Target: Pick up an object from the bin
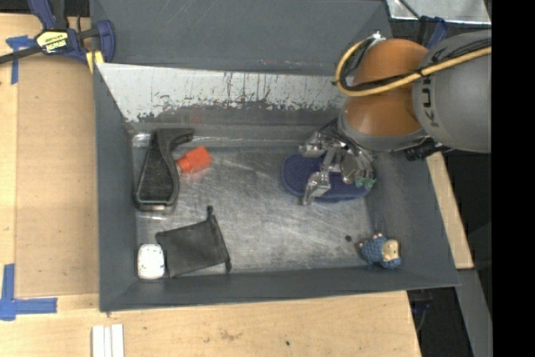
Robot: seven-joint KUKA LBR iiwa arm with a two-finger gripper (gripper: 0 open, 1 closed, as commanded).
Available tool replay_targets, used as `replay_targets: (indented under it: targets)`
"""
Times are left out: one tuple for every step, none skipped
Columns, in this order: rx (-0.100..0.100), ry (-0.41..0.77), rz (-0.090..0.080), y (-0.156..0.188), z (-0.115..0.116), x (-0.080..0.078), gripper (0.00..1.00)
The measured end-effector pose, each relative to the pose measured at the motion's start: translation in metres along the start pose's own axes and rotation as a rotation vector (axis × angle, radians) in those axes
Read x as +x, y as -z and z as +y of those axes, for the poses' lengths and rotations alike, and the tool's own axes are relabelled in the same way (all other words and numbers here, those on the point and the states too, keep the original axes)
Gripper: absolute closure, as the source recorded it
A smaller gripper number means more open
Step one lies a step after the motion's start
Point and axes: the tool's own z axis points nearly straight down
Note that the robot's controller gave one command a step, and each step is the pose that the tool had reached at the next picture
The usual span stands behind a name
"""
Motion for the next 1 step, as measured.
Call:
replay_targets:
  targets:
    - [0.003,0.207,0.003,0.1321,-0.0366,-0.009,1.0]
